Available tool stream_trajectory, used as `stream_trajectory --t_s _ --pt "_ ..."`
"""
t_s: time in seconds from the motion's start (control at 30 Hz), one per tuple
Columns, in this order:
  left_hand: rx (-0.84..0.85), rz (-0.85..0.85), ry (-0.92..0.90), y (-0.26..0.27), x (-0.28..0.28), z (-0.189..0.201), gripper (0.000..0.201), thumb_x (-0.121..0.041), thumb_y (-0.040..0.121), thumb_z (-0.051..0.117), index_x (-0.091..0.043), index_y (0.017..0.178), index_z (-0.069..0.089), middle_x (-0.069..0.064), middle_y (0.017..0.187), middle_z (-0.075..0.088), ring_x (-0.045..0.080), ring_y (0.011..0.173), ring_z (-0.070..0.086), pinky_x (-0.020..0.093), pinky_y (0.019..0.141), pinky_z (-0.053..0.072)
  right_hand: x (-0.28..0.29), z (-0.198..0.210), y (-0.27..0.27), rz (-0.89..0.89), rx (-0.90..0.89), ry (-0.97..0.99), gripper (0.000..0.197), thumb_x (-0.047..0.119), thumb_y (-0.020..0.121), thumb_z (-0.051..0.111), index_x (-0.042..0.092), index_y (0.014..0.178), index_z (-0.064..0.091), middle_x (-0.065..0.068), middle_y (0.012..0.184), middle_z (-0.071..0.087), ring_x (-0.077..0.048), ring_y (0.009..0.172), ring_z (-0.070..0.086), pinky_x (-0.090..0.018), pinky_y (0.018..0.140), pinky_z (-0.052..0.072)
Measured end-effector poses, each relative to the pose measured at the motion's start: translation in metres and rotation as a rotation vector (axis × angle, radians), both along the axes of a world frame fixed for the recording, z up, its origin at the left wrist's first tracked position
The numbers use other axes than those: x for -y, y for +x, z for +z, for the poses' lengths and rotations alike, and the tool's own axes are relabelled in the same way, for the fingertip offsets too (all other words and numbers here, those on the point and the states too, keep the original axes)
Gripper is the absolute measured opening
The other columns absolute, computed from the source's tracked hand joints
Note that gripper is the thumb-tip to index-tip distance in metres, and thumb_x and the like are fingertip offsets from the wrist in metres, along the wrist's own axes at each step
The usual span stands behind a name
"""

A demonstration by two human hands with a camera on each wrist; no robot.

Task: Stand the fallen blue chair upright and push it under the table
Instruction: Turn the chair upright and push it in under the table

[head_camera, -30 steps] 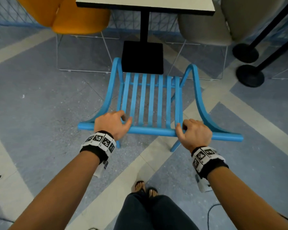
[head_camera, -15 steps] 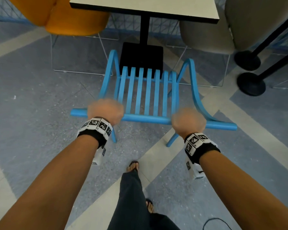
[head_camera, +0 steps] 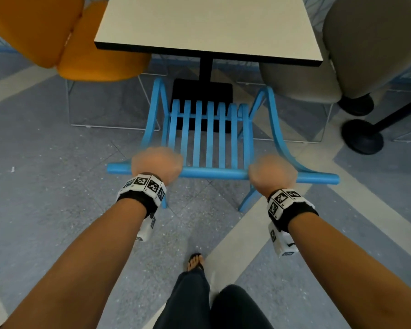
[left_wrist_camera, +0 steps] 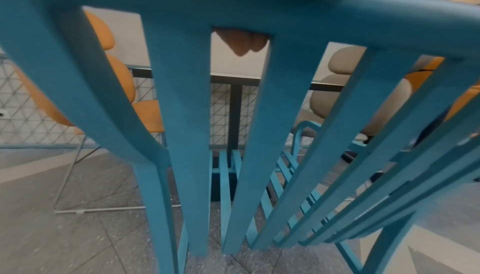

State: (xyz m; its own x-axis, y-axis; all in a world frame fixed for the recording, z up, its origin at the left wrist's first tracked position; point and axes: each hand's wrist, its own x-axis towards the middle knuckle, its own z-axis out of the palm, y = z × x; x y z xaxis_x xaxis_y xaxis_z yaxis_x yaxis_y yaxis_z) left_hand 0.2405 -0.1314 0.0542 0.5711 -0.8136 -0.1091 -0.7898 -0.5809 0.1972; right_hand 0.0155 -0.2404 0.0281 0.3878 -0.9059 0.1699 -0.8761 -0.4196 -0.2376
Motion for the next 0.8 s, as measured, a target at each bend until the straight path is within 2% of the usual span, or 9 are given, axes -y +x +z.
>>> stream_trajectory --t_s 0.17,0.23,0.3,0.4,0.6,0.8 --pt "0.014 -0.026 0.004 0.010 0.003 0.000 0.038 -0.037 0.085 0.041 -0.013 0.063 0.060 0.002 0.050 0.049 0.026 0.053 0.051 0.028 0.054 0.037 0.001 0.000 0.007 0.036 0.036 -0.037 0.030 0.033 0.069 0.038 0.015 0.046 0.042 0.000 0.046 0.043 -0.022 0.044 0.040 -0.018 0.044 0.015" --pt "0.015 -0.016 0.007 0.012 0.002 -0.001 0.039 -0.037 0.085 0.042 -0.012 0.064 0.063 0.004 0.052 0.052 0.027 0.054 0.051 0.028 0.055 0.037 0.006 -0.003 -0.003 0.032 0.039 -0.062 0.036 0.035 0.072 0.040 0.011 0.047 0.051 -0.004 0.049 0.049 -0.023 0.049 0.045 -0.020 0.044 0.023" --pt "0.012 -0.007 0.026 0.014 0.000 0.000 0.038 -0.036 0.085 0.042 -0.011 0.066 0.063 0.003 0.050 0.048 0.027 0.055 0.050 0.028 0.056 0.037 0.013 -0.005 -0.019 -0.020 0.044 -0.080 0.038 0.036 0.072 0.041 0.009 0.051 0.057 -0.009 0.054 0.056 -0.028 0.056 0.050 -0.026 0.048 0.030" --pt "0.005 -0.003 0.062 0.014 0.000 0.003 0.037 -0.036 0.086 0.041 -0.011 0.068 0.061 0.000 0.048 0.041 0.026 0.057 0.050 0.029 0.056 0.036 0.019 -0.002 -0.028 -0.076 0.051 -0.038 0.036 0.035 0.069 0.035 0.009 0.049 0.050 -0.012 0.052 0.054 -0.029 0.048 0.046 -0.027 0.050 0.028" --pt "-0.027 0.019 0.078 0.021 -0.007 0.002 0.038 -0.035 0.084 0.043 -0.007 0.067 0.062 0.002 0.050 0.044 0.025 0.055 0.048 0.028 0.054 0.035 0.009 0.000 -0.010 -0.085 0.031 0.017 0.032 0.036 0.066 0.030 0.013 0.049 0.042 -0.004 0.055 0.044 -0.026 0.046 0.040 -0.027 0.051 0.024" --pt "0.007 -0.002 0.089 0.034 -0.005 -0.001 0.038 -0.038 0.084 0.042 -0.011 0.061 0.057 0.001 0.048 0.046 0.025 0.053 0.051 0.028 0.054 0.037 0.009 -0.003 -0.001 -0.109 0.006 0.024 0.028 0.029 0.067 0.041 0.010 0.049 0.048 -0.006 0.054 0.048 -0.029 0.045 0.044 -0.026 0.050 0.025"
